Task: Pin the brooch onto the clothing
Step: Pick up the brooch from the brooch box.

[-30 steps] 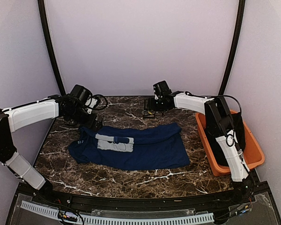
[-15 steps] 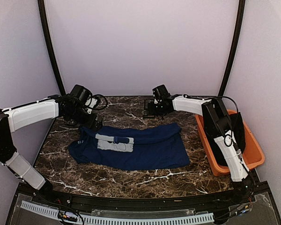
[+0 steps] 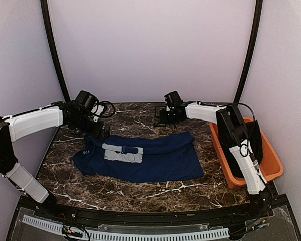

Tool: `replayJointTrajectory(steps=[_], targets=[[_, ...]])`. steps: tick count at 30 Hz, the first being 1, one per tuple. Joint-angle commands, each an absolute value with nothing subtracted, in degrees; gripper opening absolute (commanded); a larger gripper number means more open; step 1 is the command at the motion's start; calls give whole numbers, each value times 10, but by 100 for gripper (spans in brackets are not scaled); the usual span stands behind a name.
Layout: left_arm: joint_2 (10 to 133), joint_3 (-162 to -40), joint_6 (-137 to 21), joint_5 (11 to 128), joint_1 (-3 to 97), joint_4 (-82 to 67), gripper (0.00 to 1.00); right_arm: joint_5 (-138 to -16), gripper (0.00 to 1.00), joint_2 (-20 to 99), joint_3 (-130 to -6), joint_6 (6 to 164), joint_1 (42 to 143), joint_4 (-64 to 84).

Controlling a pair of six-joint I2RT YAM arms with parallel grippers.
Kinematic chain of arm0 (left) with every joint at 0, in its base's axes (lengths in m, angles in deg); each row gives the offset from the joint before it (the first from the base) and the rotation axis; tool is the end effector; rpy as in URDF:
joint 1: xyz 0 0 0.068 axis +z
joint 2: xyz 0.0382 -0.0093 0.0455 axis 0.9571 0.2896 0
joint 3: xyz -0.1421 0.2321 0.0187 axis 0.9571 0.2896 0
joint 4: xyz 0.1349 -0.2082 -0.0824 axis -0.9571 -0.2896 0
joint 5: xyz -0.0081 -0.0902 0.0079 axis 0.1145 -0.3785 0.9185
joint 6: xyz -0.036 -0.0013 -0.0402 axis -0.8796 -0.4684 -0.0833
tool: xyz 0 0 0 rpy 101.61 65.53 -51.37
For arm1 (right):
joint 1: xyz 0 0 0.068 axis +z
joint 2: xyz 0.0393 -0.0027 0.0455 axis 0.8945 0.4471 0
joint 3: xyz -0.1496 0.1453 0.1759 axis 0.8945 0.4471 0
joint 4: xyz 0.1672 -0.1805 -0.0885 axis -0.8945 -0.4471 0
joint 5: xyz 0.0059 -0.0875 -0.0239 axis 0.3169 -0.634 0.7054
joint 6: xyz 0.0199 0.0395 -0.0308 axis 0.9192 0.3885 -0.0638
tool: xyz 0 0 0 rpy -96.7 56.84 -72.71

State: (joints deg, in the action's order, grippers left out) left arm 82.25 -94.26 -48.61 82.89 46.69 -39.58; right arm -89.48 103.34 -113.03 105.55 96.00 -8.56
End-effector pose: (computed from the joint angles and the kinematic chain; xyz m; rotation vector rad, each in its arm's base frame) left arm 0.2899 -0.1409 0.2609 0.4881 2.4078 -0.1078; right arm 0.4761 0.3007 0.1409 -0.0629 2.3746 0.4214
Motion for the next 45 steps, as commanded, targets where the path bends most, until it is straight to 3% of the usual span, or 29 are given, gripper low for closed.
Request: replayJointTrajectory(steps=[1, 9, 17, 28, 37, 45], targets=[[808, -939, -489, 823, 467, -402, 99, -891, 59, 1057, -1150, 1060, 955, -84], [808, -939, -488, 822, 467, -402, 99, -882, 54, 1062, -1154, 1063, 953, -83], [812, -940, -488, 819, 467, -403, 99, -892, 42, 1053, -1147, 1049, 953, -81], [818, -941, -488, 814, 467, -403, 99, -901, 38, 1021, -1104, 1047, 953, -47], [821, -942, -489, 812, 467, -402, 99, -895, 22, 989, -1069, 1045, 952, -6], [820, -942, -488, 813, 467, -403, 99, -891, 15, 982, -1064, 1045, 953, 0]])
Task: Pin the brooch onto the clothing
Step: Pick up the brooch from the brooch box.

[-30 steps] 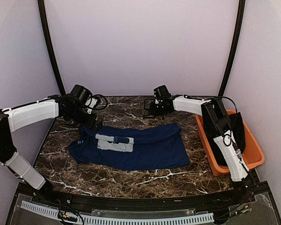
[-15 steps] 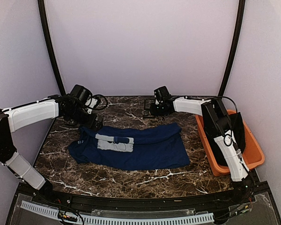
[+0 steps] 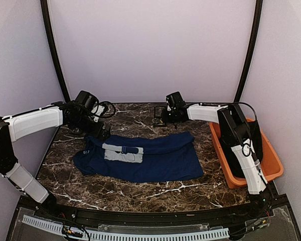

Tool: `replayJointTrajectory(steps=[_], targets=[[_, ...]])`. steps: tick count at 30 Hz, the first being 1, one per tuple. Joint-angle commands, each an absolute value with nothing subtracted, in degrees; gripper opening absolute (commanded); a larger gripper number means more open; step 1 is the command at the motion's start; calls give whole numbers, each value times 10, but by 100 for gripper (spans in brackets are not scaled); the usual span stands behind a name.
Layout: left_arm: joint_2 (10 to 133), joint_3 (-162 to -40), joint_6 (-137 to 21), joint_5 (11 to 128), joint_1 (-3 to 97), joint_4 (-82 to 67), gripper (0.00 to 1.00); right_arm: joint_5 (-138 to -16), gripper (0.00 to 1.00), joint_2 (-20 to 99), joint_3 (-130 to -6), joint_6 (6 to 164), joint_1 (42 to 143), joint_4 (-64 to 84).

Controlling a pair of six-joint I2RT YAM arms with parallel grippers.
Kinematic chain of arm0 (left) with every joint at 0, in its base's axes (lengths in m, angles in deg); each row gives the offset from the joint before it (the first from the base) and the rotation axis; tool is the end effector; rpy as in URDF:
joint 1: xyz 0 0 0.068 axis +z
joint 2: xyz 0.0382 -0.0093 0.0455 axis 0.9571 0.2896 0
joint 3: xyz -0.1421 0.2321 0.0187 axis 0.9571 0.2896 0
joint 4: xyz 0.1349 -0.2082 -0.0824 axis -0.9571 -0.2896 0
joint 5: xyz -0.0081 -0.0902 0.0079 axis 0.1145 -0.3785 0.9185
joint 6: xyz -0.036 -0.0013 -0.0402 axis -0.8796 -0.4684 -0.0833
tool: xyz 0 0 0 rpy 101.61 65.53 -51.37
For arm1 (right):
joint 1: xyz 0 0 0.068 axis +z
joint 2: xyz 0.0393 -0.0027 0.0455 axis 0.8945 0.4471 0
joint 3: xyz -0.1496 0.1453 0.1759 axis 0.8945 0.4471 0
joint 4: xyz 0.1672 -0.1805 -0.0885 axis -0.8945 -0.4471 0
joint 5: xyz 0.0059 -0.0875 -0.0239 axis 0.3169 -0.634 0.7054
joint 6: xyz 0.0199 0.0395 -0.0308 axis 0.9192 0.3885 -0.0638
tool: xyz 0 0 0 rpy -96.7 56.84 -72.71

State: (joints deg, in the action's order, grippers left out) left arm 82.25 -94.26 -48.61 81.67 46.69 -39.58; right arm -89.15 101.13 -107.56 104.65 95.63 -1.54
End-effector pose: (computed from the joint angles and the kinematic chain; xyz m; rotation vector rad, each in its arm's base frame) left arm 0.2896 -0.1416 0.2609 0.4980 2.4095 -0.1334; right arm 0.4743 0.2955 0.1405 -0.0714 2.3111 0.4506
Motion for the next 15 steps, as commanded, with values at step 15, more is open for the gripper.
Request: replayJointTrajectory(steps=[15], targets=[[822, -943, -488, 811, 467, -404, 99, -861, 4, 913, -1026, 1008, 969, 33]])
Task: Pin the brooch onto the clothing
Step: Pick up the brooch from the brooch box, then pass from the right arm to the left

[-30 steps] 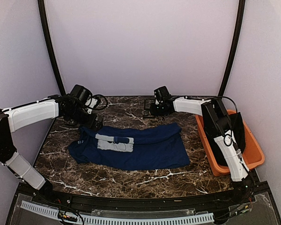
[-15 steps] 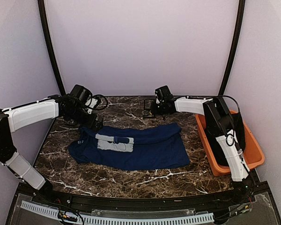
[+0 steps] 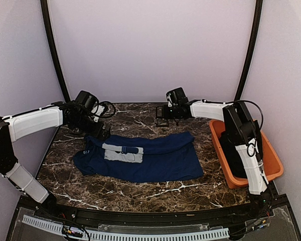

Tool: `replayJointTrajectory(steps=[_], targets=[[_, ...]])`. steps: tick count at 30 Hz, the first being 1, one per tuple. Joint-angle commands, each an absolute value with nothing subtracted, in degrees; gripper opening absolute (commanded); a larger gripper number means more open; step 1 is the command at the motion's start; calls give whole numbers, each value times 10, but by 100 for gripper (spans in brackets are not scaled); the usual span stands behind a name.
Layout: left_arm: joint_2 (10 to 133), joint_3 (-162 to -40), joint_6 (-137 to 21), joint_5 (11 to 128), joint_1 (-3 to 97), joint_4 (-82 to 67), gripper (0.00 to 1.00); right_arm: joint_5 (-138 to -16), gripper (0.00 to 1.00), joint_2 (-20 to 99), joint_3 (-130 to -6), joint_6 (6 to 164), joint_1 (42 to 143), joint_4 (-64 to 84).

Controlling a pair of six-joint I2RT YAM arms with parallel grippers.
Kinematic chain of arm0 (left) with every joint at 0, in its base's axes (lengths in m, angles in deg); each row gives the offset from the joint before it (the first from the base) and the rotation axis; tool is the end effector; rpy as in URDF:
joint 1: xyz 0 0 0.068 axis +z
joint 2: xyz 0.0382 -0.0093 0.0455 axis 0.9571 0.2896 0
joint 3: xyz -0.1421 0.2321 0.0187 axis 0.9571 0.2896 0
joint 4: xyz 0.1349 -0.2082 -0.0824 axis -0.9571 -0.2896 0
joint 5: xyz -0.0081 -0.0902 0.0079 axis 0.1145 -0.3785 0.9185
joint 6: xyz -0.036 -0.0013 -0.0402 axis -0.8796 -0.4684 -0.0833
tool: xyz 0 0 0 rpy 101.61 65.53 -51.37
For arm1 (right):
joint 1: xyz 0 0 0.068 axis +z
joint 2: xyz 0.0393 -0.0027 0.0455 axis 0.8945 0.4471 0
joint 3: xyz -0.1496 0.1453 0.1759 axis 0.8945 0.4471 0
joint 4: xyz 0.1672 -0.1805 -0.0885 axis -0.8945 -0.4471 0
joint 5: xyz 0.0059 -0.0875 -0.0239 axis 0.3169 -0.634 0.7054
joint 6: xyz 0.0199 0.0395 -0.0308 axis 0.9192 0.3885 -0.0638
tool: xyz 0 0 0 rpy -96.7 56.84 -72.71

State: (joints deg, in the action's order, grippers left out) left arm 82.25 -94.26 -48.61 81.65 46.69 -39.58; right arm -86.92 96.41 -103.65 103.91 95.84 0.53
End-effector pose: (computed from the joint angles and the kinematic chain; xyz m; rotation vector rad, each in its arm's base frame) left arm 0.2896 -0.1416 0.2609 0.4981 2.4096 -0.1338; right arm 0.4645 0.2934 0.1650 -0.1082 2.2700 0.5114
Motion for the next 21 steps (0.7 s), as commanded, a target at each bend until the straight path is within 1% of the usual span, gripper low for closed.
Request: replayJointTrajectory(steps=[1, 6, 9, 13, 15, 19, 21], targets=[[822, -943, -488, 811, 467, -404, 99, -861, 3, 907, -1025, 1001, 971, 33], [819, -942, -487, 812, 467, -405, 99, -826, 0, 865, -989, 955, 985, 47], [815, -941, -489, 808, 467, -402, 99, -782, 0, 801, -886, 871, 1001, 127], [806, -940, -492, 786, 468, -396, 99, -752, 0, 687, -672, 695, 1034, 328], [798, -937, -498, 771, 471, -389, 99, -766, 0, 644, -588, 622, 1049, 402], [781, -930, -528, 723, 487, -368, 99, -807, 0, 589, -493, 460, 1085, 462], [775, -931, -556, 696, 495, -359, 99, -835, 0, 573, -449, 354, 1108, 510]])
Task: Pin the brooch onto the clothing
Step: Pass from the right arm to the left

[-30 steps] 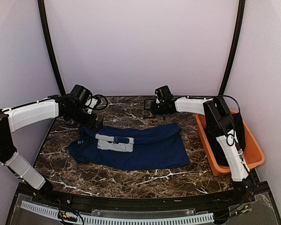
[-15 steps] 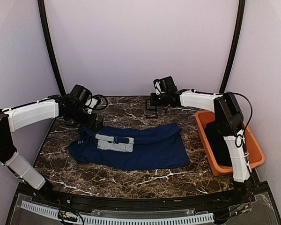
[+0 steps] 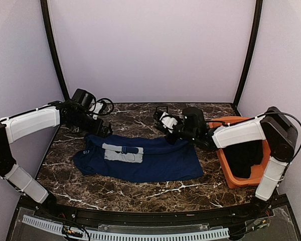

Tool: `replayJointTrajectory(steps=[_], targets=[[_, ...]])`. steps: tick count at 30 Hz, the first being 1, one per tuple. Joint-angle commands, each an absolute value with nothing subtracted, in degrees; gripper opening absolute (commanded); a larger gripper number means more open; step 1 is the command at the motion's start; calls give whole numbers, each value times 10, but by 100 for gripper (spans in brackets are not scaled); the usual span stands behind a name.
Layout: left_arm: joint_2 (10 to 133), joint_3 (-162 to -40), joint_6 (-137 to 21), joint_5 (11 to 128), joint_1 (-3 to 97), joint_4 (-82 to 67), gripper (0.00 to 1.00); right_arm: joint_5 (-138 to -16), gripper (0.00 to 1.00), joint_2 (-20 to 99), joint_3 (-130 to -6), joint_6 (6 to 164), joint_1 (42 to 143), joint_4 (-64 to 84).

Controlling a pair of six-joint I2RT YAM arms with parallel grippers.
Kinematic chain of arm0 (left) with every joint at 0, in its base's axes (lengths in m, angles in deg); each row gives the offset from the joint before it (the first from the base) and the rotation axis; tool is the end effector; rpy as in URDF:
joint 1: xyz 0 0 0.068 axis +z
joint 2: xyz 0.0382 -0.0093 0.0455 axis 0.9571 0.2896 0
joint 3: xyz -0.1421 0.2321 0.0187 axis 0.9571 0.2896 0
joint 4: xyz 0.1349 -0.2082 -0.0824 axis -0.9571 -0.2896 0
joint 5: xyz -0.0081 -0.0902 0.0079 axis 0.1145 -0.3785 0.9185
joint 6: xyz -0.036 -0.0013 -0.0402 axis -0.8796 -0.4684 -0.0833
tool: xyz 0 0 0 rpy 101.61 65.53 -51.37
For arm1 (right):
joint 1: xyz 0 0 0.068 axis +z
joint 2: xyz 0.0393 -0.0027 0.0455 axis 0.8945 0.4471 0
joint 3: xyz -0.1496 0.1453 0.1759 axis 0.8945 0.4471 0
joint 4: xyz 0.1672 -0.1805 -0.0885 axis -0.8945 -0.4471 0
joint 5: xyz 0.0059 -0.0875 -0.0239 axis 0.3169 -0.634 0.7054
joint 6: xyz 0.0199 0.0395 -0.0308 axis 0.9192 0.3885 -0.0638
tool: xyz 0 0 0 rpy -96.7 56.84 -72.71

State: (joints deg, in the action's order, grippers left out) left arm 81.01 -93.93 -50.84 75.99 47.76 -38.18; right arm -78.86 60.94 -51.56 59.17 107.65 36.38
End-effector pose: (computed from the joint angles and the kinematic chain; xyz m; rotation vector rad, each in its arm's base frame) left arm 0.2890 -0.1386 0.2672 0.4672 2.3908 -0.2717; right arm 0.2846 0.2822 0.2112 -1.0568 1.5855 0.4000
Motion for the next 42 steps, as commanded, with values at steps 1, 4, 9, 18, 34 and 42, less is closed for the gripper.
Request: replayJointTrajectory(steps=[1, 4, 9, 18, 34, 42], targets=[[775, -936, -564, 684, 501, -358, 99, -853, 0, 569, -423, 299, 1122, 550], [781, -963, -596, 619, 506, -366, 99, -907, 0, 585, -338, 132, 1155, 733], [810, -996, -646, 548, 506, -369, 99, -985, 0, 675, -320, -66, 1202, 979], [844, -1012, -679, 424, 501, -308, 99, -991, 0, 763, -366, -321, 1272, 1092], [891, -963, -646, 284, 470, -243, 88, -963, 0, 740, -374, -346, 1309, 1092], [914, -963, -642, 235, 448, -257, 79, -939, 0, 716, -368, -343, 1329, 1092]])
